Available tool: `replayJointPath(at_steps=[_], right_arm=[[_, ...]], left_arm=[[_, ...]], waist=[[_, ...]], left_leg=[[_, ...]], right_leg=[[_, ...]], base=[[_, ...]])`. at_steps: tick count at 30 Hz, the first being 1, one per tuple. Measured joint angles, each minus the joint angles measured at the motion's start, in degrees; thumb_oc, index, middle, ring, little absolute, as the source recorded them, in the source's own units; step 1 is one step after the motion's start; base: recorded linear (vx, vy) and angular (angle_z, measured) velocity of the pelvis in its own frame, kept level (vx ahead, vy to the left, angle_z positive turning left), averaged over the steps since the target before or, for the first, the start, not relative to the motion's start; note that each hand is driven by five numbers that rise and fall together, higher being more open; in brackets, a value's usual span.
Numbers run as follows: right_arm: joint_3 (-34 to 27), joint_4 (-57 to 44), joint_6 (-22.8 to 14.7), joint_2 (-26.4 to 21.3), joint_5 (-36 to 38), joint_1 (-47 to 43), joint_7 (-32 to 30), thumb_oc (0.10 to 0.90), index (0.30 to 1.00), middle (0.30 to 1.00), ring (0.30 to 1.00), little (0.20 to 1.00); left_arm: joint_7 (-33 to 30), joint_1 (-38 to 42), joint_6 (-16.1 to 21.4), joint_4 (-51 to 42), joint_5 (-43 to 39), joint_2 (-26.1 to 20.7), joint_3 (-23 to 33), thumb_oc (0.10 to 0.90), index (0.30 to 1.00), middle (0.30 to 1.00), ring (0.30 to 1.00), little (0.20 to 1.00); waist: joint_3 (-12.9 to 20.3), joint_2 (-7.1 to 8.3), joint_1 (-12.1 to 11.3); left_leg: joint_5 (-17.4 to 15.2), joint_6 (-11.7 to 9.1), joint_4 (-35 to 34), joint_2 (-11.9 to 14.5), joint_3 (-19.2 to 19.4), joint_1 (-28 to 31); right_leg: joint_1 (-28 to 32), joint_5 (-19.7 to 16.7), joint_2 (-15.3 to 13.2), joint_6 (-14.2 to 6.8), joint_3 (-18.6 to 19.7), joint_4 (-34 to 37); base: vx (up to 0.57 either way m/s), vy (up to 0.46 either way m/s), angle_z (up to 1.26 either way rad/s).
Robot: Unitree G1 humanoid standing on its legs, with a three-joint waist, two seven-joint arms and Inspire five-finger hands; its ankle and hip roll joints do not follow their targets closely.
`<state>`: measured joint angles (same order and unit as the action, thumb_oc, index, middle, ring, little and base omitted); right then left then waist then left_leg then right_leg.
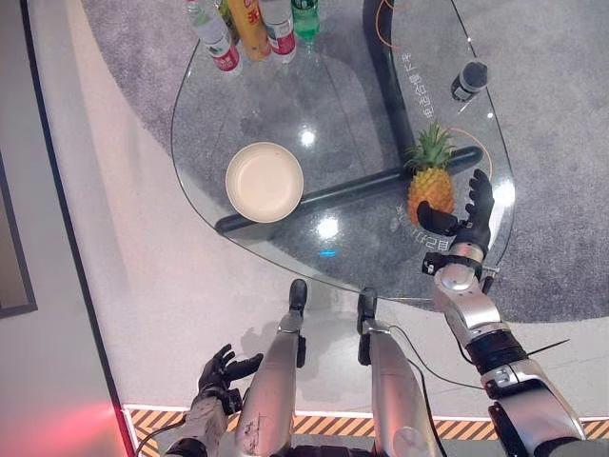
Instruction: Pick up the fruit to the plate
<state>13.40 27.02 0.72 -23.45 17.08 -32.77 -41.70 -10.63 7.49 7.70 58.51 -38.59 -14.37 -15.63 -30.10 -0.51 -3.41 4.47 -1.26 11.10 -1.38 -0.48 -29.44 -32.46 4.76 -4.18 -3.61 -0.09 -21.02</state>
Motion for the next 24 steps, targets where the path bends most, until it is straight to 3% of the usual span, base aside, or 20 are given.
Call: replayJointPath(at_steps=[8, 16, 24], right_arm=[[0.6, 4.1, 0.0, -0.1, 1.5, -3.6, -1.4, 0.800, 0.900, 0.900, 0.900, 0.900], [0.6, 6.9, -0.5, 0.2, 12.4, -4.3, -0.9, 0.800, 0.900, 0.900, 0.900, 0.900], [0.6, 9.2, -1.4, 0.5, 14.5, -5.0, -1.0, 0.800, 0.900, 0.900, 0.900, 0.900]], left_arm=[[-0.2, 1.4, 0.0, -1.0, -0.7, -0.2, -1.7, 0.800, 0.900, 0.900, 0.900, 0.900], [-1.4, 1.4, 0.2, -1.9, -1.3, -0.1, -1.9, 0.800, 0.900, 0.900, 0.900, 0.900], [-1.7, 1.5, 0.4, -2.8, -2.3, -0.1, -2.1, 0.800, 0.900, 0.900, 0.900, 0.900]], waist=[[-0.3, -0.52, -1.2], [-0.3, -0.57, -1.2], [-0.3, -0.65, -1.3]], left_leg=[[0.3, -0.1, 0.2, -0.2, -0.1, -1.7], [0.4, 0.0, 0.4, -0.4, -0.2, -2.8], [0.4, -0.1, 1.0, -0.5, -0.8, -3.9]], right_leg=[[-2.2, 0.3, -0.1, 0.1, 0.0, -1.3], [-3.4, 0.3, -0.4, 0.0, -0.1, -1.8], [-3.9, 0.3, -0.5, 0.0, -0.8, -1.9]], base=[[0.00, 0.000, 0.00], [0.00, 0.000, 0.00], [0.01, 0.007, 0.03]])
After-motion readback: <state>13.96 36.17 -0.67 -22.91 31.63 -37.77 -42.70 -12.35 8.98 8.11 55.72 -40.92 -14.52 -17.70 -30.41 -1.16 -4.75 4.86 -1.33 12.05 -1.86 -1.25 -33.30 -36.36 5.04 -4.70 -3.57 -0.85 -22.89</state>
